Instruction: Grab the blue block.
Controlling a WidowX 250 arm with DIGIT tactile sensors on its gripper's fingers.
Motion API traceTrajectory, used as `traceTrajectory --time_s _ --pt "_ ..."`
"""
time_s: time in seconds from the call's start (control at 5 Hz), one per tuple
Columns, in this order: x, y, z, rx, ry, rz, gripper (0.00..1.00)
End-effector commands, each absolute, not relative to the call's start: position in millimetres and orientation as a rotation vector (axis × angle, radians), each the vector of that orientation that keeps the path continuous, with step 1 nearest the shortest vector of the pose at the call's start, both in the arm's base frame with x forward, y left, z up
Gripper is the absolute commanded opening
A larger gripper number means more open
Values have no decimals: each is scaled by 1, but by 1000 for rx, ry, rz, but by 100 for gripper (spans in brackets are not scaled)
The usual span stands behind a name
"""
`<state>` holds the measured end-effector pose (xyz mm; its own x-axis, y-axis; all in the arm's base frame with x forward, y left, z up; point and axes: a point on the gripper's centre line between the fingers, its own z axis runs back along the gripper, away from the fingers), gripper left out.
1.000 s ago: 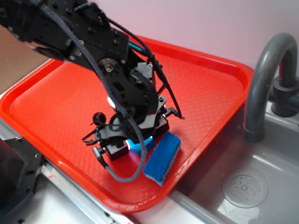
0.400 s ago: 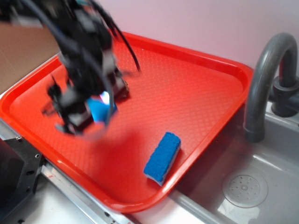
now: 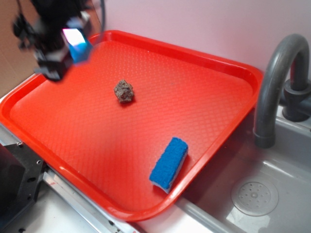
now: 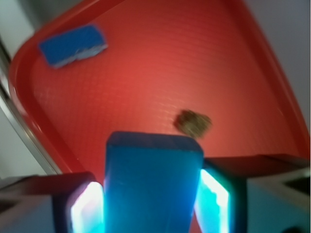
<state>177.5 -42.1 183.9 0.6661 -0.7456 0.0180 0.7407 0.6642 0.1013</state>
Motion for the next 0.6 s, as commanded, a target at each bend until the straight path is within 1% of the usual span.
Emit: traceTrajectory --time_s 0.0,0.2,0.4 --pt "152 -29 236 -67 -88 -322 0" --pt "149 -26 249 -118 -101 -69 0" --pt "157 -33 246 -102 -143 178 0"
